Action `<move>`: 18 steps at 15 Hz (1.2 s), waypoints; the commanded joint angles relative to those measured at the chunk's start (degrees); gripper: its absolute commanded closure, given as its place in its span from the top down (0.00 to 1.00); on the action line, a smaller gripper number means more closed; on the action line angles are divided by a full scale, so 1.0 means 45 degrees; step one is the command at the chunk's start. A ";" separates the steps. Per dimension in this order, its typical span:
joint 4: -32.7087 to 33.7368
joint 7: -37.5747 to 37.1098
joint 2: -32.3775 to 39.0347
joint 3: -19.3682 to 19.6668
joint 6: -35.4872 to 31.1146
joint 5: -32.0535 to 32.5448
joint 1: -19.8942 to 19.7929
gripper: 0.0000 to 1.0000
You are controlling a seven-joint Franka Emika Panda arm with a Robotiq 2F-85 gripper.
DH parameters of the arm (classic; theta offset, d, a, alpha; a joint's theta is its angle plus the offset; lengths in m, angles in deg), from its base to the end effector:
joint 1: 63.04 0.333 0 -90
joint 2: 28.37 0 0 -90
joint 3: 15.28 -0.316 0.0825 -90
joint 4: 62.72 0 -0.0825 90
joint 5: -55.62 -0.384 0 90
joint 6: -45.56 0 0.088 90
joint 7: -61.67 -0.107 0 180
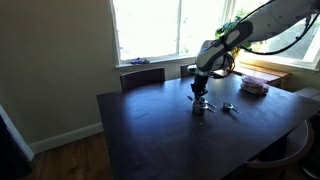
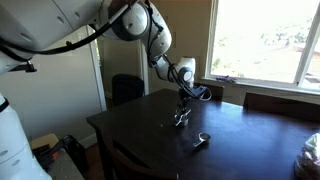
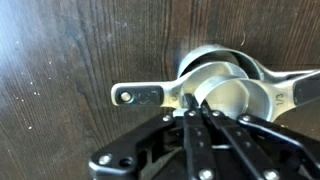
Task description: Stack the cups
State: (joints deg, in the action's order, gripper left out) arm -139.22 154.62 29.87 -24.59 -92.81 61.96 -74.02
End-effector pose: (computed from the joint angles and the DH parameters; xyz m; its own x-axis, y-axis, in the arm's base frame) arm 0.7377 -0.0494 0.1226 -0.0233 0.9982 0.0545 0.9966 0.0189 0.0796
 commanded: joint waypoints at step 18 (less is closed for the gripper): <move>-0.0387 0.1683 -0.0549 0.0382 0.0531 -0.0103 -0.0498 0.97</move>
State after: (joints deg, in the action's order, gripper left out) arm -134.80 159.52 32.96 -23.11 -91.01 62.03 -74.99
